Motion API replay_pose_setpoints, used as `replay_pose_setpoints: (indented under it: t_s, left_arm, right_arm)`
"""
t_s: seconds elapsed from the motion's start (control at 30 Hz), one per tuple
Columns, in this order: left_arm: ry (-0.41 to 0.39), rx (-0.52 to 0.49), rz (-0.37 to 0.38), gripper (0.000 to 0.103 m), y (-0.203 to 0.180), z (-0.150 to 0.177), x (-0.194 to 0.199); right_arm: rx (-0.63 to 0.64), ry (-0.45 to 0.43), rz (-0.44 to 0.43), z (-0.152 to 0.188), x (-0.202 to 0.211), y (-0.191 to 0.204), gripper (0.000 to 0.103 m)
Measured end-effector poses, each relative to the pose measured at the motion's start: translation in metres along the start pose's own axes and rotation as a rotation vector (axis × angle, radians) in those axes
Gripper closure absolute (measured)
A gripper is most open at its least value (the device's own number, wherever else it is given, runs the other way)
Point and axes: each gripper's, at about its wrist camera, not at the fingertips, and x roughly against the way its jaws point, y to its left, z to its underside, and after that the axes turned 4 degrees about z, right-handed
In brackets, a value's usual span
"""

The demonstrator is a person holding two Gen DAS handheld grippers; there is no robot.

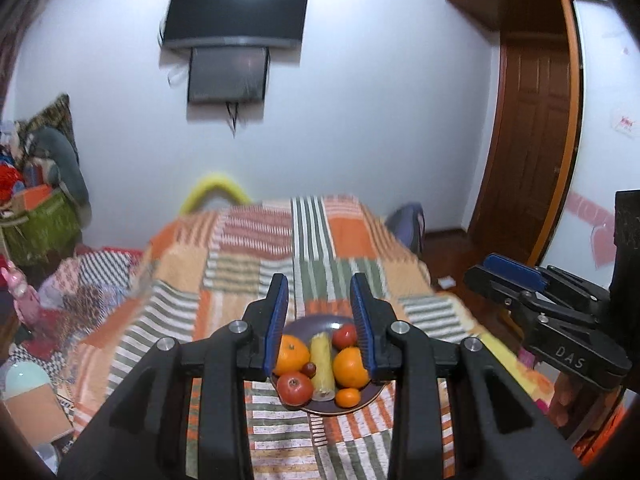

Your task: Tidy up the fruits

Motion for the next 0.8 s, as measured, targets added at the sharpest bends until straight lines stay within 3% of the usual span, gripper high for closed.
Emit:
replay_pose_setpoints:
  t_s: [0.2, 0.3, 0.43, 0.5, 0.57, 0.7, 0.8]
  left_arm:
    - [-0.091, -0.019, 0.009, 0.070, -0.020, -0.002, 0.061]
    - [-0.128, -0.034, 0.002, 0.057, -0.029, 0.002, 0.086]
    - [-0.179, -0.043, -0.023, 0.037, -0.038, 0.008, 0.109]
    - [-0.193, -0.044, -0.028, 0.033, -0.041, 0.011, 0.116]
    - [-0.203, -0.055, -0.038, 0.028, -0.045, 0.013, 0.120]
    - [-0.230, -0.071, -0.072, 0.013, -0.049, 0.017, 0.125]
    - [-0.226, -0.071, -0.071, 0.010, -0.050, 0.020, 0.123]
  right_arm:
    - [0.018, -0.107, 0.012, -0.005, 0.052, 0.022, 0.069]
    - [0.013, -0.129, 0.018, -0.001, 0.065, 0.027, 0.065]
    - [-0.013, -0.147, 0.024, 0.005, 0.074, 0.027, 0.054]
    - [-0.014, -0.158, 0.038, 0.006, 0.075, 0.027, 0.046]
    - [-0.015, -0.175, 0.056, 0.006, 0.079, 0.027, 0.031]
    - [-0.012, -0.202, 0.083, 0.008, 0.089, 0.029, 0.024]
    - [-0.016, -0.216, 0.102, 0.009, 0.093, 0.030, 0.013]
